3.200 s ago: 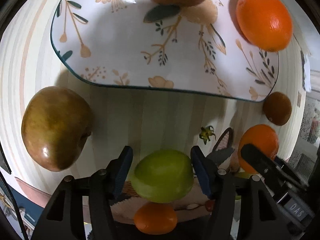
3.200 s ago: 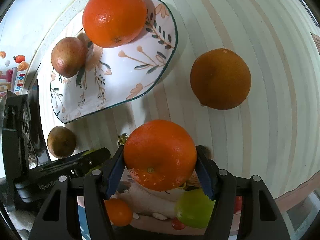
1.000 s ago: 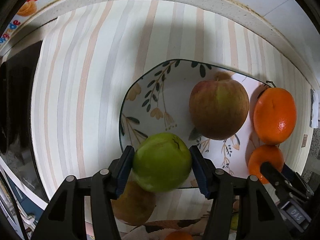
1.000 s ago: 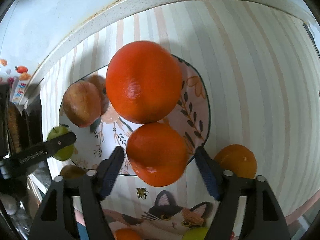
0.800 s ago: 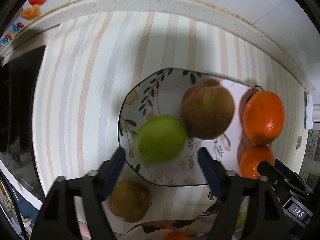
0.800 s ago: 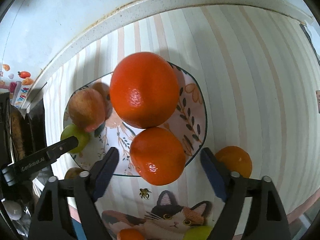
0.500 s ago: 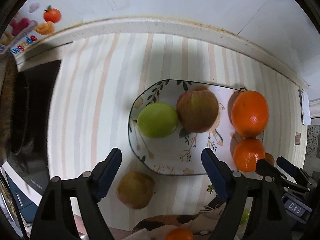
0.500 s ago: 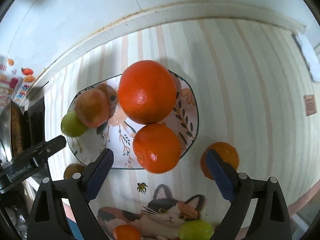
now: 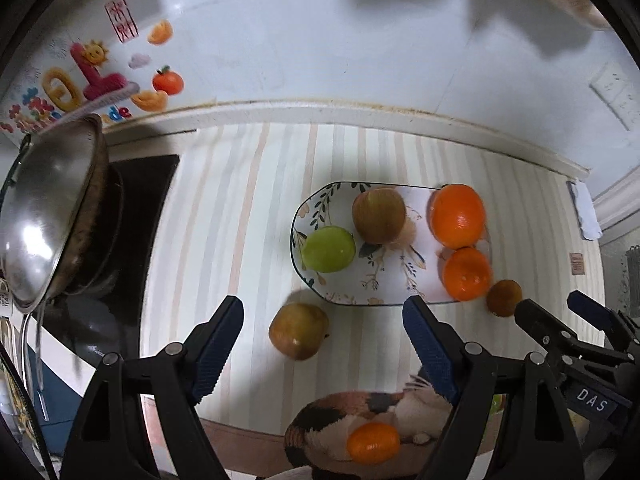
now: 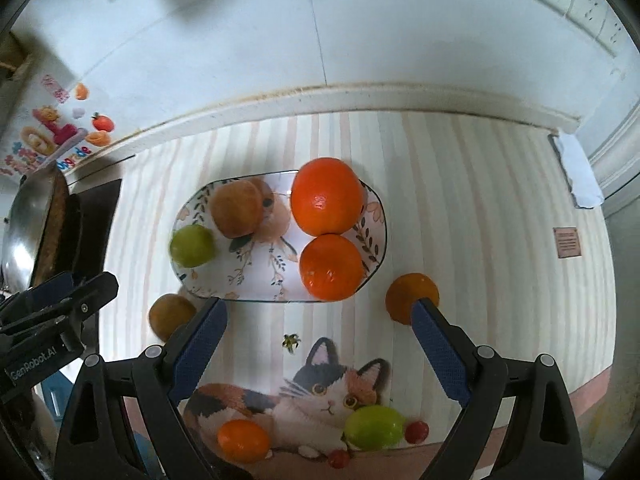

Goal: Organize fruits
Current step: 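Grasp a small tangerine with the left tool while the right tool grasps a green apple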

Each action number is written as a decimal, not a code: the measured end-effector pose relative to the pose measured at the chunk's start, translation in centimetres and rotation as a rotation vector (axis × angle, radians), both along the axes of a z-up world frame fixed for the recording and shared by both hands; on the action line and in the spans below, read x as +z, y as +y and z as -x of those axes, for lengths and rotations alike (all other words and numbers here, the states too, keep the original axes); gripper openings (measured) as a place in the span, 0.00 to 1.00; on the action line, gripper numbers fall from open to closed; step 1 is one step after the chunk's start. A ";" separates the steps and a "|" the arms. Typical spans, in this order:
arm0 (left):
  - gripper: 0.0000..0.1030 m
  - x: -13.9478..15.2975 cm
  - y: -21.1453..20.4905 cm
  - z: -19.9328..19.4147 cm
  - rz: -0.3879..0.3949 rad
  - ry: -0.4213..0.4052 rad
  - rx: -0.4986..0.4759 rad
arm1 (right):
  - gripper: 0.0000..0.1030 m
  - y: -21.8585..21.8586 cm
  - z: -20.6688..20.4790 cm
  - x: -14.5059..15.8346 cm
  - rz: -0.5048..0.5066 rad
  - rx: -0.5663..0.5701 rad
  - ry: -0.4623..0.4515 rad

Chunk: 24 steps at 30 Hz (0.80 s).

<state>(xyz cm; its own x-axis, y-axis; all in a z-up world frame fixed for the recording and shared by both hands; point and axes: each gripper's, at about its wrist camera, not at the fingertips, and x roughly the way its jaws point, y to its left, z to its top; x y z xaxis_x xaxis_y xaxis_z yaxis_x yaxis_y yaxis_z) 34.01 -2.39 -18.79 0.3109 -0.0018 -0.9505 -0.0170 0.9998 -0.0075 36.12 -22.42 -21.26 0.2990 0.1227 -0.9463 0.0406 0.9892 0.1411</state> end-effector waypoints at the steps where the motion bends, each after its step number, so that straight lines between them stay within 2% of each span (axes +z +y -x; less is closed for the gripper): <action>1: 0.79 0.4 0.0 0.4 0.001 0.003 -0.013 | 0.93 0.1 0.4 0.5 0.000 0.002 -0.008; 6: 0.79 2.6 -0.2 2.7 0.021 -0.033 -0.036 | 0.93 0.6 2.9 3.0 0.001 0.013 -0.047; 15: 0.79 4.0 0.0 5.1 0.046 -0.047 -0.049 | 0.93 1.0 6.6 7.0 0.023 0.009 -0.129; 21: 0.79 3.4 -0.2 6.0 0.060 -0.020 -0.059 | 0.93 1.0 7.7 7.4 -0.014 -0.003 -0.123; 24: 0.79 1.2 -0.7 6.4 0.060 0.052 -0.081 | 0.93 0.3 8.0 6.3 -0.054 -0.019 -0.079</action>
<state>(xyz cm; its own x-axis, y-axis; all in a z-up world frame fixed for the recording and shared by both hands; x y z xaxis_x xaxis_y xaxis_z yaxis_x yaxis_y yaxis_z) 27.57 -3.06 -17.63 0.2574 -0.0821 -0.9628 0.0619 0.9957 -0.0684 28.07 -22.11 -14.98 0.3755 0.1662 -0.9118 0.0460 0.9792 0.1974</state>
